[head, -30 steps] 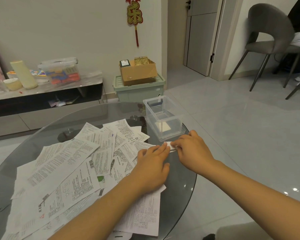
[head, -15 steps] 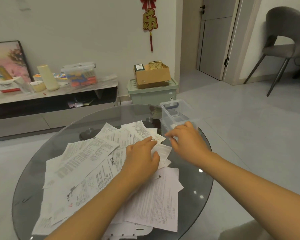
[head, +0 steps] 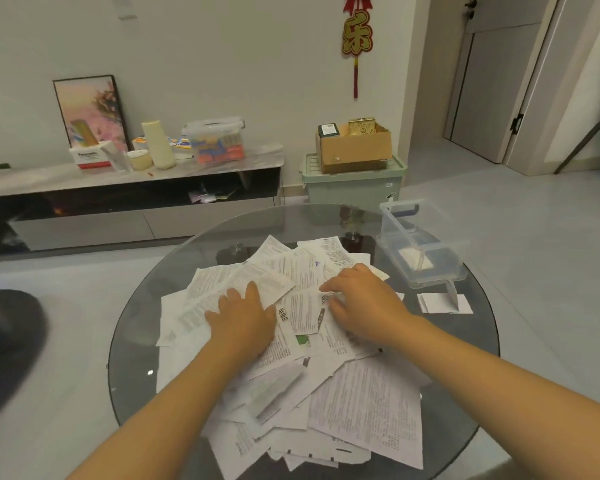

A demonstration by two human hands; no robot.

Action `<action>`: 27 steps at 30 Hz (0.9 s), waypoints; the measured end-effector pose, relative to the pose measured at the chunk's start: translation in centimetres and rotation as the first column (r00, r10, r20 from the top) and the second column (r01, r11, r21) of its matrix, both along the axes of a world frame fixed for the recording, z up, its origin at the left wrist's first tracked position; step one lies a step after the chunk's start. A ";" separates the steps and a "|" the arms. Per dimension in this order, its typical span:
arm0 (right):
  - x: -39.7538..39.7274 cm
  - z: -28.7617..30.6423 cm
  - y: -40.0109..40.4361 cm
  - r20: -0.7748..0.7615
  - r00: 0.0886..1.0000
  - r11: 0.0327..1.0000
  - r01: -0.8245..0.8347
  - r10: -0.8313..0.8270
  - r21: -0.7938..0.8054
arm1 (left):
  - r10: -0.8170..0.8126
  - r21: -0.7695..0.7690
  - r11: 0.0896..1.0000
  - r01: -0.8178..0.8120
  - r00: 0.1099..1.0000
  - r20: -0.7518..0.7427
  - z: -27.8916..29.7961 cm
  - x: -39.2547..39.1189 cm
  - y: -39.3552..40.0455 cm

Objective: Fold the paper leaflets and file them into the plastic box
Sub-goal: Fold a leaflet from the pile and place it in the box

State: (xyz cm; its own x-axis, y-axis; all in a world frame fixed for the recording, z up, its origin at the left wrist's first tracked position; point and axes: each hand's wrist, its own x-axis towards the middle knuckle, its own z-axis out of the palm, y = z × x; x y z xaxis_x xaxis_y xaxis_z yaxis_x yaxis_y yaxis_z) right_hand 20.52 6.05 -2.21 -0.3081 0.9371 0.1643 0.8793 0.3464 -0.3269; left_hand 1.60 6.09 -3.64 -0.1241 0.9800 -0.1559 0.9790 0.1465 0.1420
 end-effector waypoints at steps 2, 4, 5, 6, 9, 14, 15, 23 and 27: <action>-0.2 -0.3 0.1 0.012 1.000 1.000 -0.015 0.015 -0.004 | -0.057 0.088 0.995 0.056 0.998 0.011 0.0 -0.8 -0.2; -0.3 -0.4 0.1 0.011 1.000 1.000 -0.020 0.020 -0.004 | -0.117 0.205 0.972 0.111 0.993 0.016 0.2 -1.1 -0.6; -0.4 -0.4 0.1 0.004 1.000 1.000 -0.021 0.021 -0.003 | -0.130 0.250 0.961 0.120 0.991 0.026 0.4 -1.1 -0.8; -0.4 -0.4 0.1 -0.007 1.000 1.000 -0.023 0.023 -0.001 | -0.142 0.290 0.949 0.127 0.989 0.032 0.5 -1.0 -0.9; -0.3 -0.3 0.1 -0.052 0.999 1.000 -0.016 0.016 -0.001 | -0.193 0.361 0.916 0.174 0.981 0.016 0.6 -0.9 -1.2; 0.1 -0.1 -0.1 -0.197 0.979 0.999 -0.052 0.052 0.009 | -0.337 0.465 0.863 0.199 0.912 0.235 0.7 -0.4 -1.7; 0.3 0.1 -0.2 -0.223 0.972 0.998 -0.067 0.068 0.012 | -0.393 0.491 0.844 0.215 0.871 0.294 0.8 -0.1 -1.8; 2.0 1.6 -1.1 0.017 0.991 0.987 -0.134 0.133 0.090 | -0.571 0.473 0.791 0.388 0.747 0.342 0.6 0.7 -2.8; 1.6 1.4 -2.0 0.015 0.987 0.986 -0.163 0.163 0.020 | -0.519 0.383 0.844 0.376 0.750 0.409 0.7 1.3 -3.9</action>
